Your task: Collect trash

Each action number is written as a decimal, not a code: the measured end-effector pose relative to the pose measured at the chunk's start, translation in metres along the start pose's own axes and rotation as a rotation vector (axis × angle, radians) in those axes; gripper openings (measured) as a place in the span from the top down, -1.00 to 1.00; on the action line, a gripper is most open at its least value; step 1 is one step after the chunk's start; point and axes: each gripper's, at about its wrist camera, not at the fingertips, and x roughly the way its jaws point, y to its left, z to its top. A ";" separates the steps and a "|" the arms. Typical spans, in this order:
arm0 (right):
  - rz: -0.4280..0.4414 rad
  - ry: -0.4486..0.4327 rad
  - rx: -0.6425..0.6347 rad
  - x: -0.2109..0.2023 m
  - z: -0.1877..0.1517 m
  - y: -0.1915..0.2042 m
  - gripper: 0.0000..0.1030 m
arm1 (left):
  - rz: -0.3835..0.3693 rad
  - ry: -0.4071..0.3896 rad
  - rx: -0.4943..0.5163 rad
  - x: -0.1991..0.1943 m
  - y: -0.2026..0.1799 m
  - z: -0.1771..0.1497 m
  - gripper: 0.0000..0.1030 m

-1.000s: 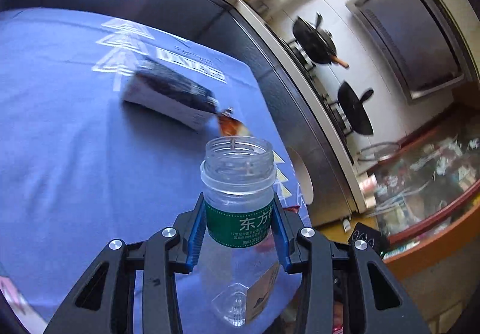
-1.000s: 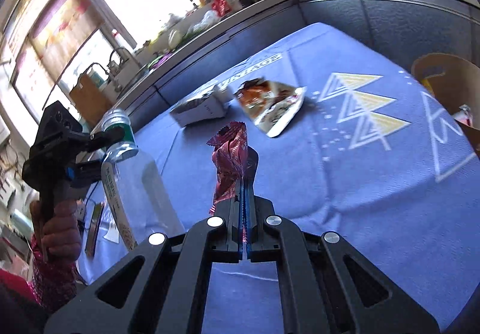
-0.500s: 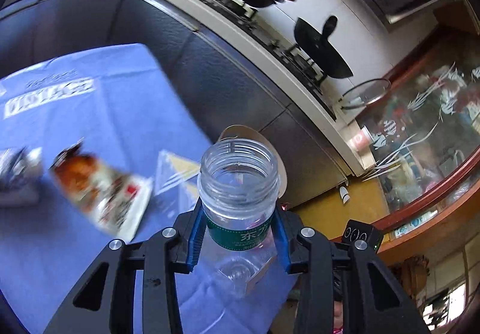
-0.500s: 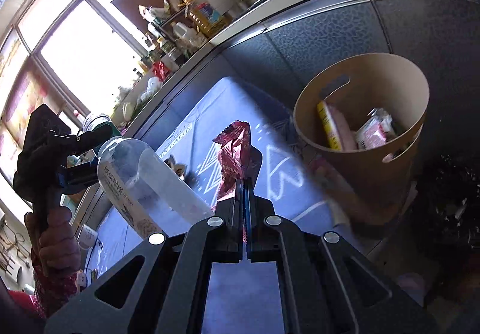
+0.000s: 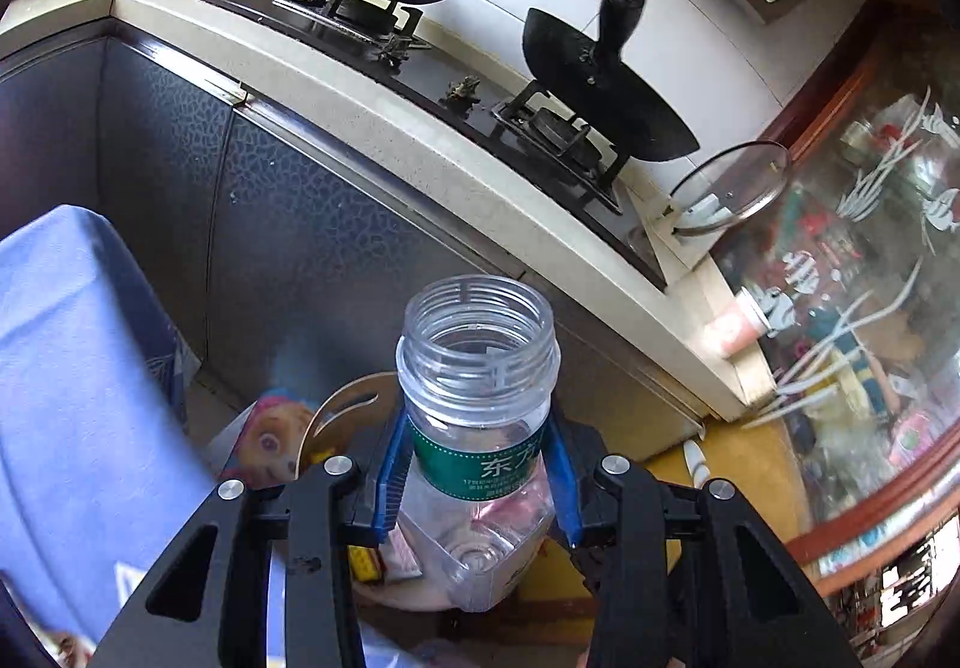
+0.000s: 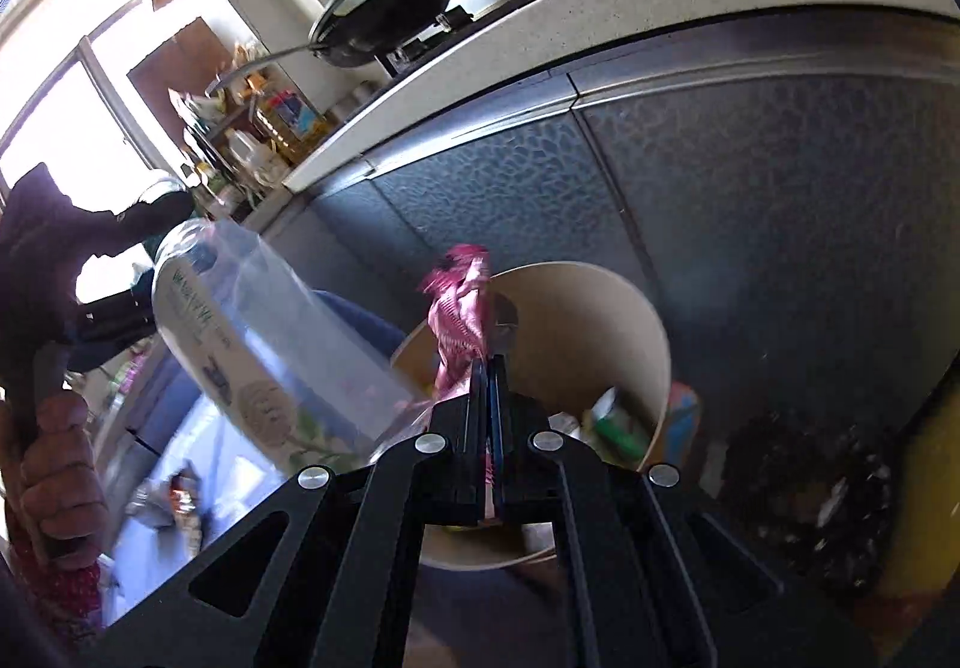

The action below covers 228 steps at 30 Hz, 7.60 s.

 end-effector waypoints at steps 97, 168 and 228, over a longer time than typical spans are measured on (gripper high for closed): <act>0.464 0.524 -0.273 0.032 -0.222 0.303 0.97 | 0.582 -0.048 -0.299 -0.327 0.236 -0.274 -0.03; -0.011 0.040 -0.103 -0.030 -0.052 0.028 0.90 | 0.218 0.069 0.233 0.014 -0.002 -0.073 0.02; 0.082 -0.050 0.076 -0.199 -0.178 0.186 -0.67 | 0.485 -0.301 0.242 -0.272 0.009 -0.218 -0.93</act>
